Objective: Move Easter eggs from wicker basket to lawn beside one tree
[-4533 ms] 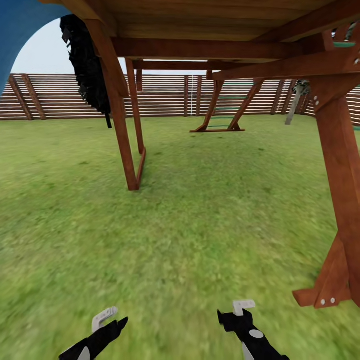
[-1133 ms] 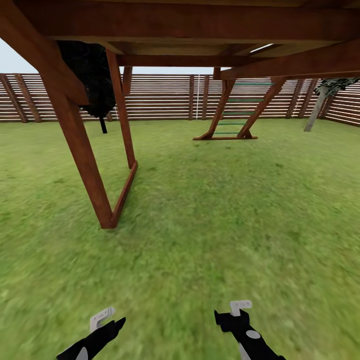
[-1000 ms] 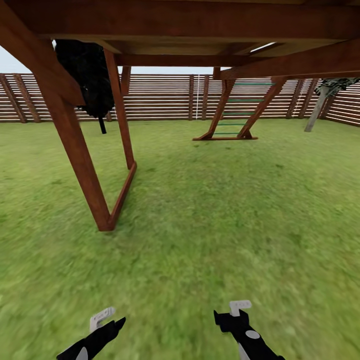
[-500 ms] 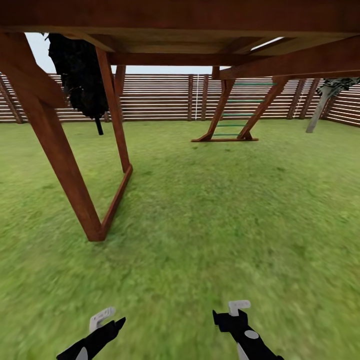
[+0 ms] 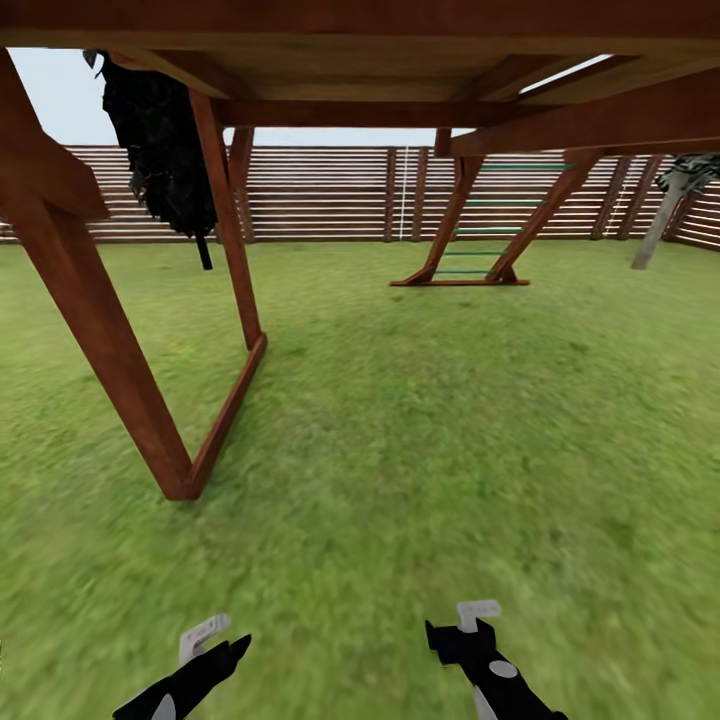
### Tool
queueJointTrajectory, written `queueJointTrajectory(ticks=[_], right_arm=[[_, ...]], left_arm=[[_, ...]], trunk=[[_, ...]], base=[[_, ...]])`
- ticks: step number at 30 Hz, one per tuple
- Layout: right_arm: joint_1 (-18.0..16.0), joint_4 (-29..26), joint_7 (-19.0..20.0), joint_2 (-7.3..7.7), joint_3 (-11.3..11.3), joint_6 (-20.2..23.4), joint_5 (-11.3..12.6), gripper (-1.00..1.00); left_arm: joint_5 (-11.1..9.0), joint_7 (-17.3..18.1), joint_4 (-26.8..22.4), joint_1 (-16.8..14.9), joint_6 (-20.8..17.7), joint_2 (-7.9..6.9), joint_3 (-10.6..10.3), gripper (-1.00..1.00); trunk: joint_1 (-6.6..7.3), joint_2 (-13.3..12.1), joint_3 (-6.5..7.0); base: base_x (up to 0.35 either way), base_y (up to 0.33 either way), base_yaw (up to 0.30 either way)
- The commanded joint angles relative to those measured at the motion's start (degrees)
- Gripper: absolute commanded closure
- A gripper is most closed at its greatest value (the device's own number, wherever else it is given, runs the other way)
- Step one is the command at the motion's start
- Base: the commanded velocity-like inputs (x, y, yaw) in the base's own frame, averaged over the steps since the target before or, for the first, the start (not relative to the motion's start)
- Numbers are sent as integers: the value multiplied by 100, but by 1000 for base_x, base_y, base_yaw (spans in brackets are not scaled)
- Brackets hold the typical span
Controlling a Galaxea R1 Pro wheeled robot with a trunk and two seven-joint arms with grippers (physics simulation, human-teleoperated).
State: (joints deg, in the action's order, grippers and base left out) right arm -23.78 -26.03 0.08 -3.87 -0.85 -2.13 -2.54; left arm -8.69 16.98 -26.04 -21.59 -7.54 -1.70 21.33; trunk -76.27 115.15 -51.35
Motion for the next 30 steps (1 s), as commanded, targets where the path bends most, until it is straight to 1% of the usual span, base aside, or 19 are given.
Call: queueJointTrajectory(ticks=[1,5,8,30], right_arm=[[-3,5,1,1,-3,-15,-27,-100],[-3,2,1,1,-3,-15,-27,-100],[-4,2,1,1,-3,-15,-27,-100],[-4,9,1,1,-3,-15,-26,-100]], left_arm=[[-57,34,-6,-3,-60,3,31,-100],[-56,34,-6,-3,-59,3,34,-100],[-58,34,-6,-3,-61,3,30,-100],[-56,34,-6,-3,-54,3,29,-100]], trunk=[[-2,2,-10],[-2,2,-29],[-2,2,-35],[-2,2,-37]], base=[[314,-109,225],[314,-106,233],[314,-105,108],[314,-104,4]])
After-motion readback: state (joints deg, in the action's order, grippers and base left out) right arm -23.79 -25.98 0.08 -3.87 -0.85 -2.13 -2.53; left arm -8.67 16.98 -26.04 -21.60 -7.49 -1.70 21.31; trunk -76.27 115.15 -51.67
